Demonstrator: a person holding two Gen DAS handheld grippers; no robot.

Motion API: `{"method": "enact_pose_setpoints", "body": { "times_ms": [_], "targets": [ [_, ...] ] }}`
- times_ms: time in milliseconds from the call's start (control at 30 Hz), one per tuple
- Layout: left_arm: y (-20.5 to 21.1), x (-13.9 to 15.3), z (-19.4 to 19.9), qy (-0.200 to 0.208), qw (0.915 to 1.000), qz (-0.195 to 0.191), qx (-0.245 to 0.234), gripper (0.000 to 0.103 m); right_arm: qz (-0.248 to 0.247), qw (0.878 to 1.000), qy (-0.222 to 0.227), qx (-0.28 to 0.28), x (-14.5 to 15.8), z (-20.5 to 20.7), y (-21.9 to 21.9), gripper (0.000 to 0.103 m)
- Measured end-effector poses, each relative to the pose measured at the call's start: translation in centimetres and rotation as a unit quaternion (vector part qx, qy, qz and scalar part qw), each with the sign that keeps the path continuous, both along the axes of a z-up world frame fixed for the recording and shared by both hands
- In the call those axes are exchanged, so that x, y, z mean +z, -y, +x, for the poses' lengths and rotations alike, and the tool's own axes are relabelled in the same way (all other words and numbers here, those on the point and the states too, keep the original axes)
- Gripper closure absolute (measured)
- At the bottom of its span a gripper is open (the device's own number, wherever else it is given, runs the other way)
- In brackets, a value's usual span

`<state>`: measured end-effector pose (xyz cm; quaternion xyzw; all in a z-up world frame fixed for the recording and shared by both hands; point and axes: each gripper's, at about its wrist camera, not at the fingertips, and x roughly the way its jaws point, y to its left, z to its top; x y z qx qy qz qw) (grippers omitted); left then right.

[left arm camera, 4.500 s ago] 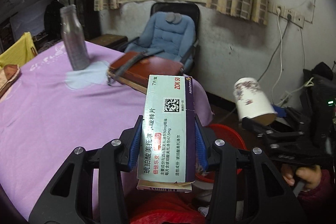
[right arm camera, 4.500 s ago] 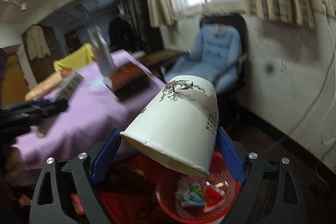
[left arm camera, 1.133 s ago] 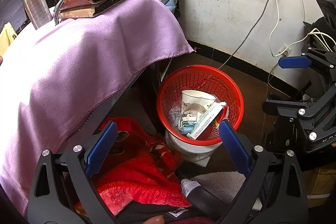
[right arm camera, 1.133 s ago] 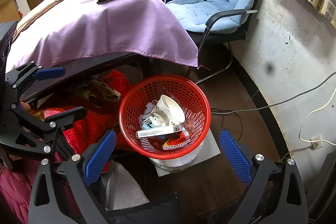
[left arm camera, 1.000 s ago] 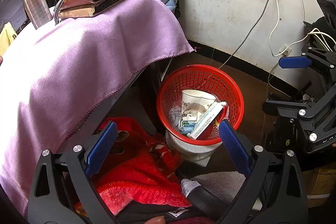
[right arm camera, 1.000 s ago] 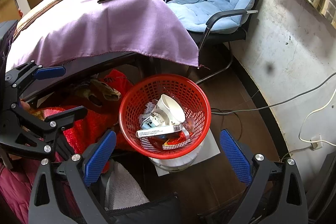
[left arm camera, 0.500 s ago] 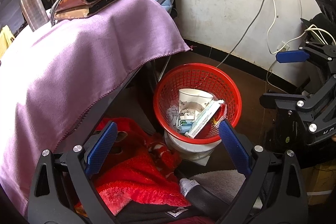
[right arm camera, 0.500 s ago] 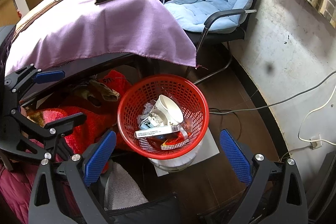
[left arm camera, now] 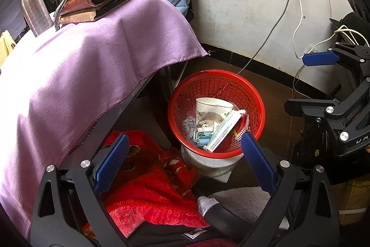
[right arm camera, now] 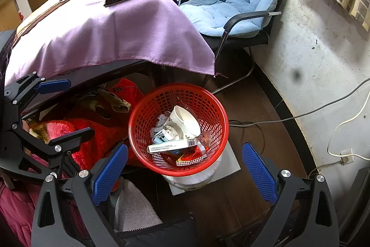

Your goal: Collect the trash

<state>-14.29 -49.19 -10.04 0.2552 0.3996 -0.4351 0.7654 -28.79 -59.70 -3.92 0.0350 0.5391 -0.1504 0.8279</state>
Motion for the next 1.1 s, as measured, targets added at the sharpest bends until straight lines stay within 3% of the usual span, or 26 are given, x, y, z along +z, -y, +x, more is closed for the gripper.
{"method": "enact_pose_setpoints", "body": {
  "times_ms": [867, 1100],
  "targets": [
    [-0.02, -0.17, 0.02, -0.003, 1.0, 0.005, -0.008, 0.009, -0.001, 1.0, 0.001, 0.0, 0.18, 0.04, 0.08, 0.006],
    [0.15, -0.03, -0.47, 0.012, 0.9998, 0.008, -0.013, 0.009, -0.004, 1.0, 0.002, -0.002, 0.6, 0.07, 0.3, 0.006]
  ]
}}
